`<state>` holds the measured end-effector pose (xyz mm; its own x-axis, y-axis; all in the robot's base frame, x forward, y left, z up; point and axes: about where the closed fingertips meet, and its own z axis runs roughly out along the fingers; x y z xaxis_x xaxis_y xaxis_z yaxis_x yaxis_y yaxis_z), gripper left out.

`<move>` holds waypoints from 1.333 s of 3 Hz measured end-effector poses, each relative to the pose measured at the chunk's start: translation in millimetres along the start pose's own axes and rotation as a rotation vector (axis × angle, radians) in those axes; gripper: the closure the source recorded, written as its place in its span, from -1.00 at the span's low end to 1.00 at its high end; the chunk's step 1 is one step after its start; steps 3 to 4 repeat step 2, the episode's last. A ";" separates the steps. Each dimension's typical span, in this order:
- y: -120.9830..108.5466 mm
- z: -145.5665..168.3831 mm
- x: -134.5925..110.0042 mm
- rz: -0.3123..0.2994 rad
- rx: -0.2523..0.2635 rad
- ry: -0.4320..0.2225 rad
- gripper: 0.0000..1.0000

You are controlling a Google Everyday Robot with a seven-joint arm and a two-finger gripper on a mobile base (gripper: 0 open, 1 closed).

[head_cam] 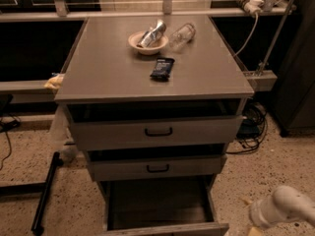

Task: Open bottom drawer

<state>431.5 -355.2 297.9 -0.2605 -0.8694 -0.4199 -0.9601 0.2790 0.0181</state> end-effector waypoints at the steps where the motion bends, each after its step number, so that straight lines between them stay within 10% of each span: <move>1: -35.1 -91.8 54.9 0.035 0.119 0.093 -1.00; 4: -41.7 -93.9 54.8 0.035 0.131 0.093 -1.00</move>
Offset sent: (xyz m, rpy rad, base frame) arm 0.0074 -0.0791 0.0493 -0.0971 -0.0525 -0.0672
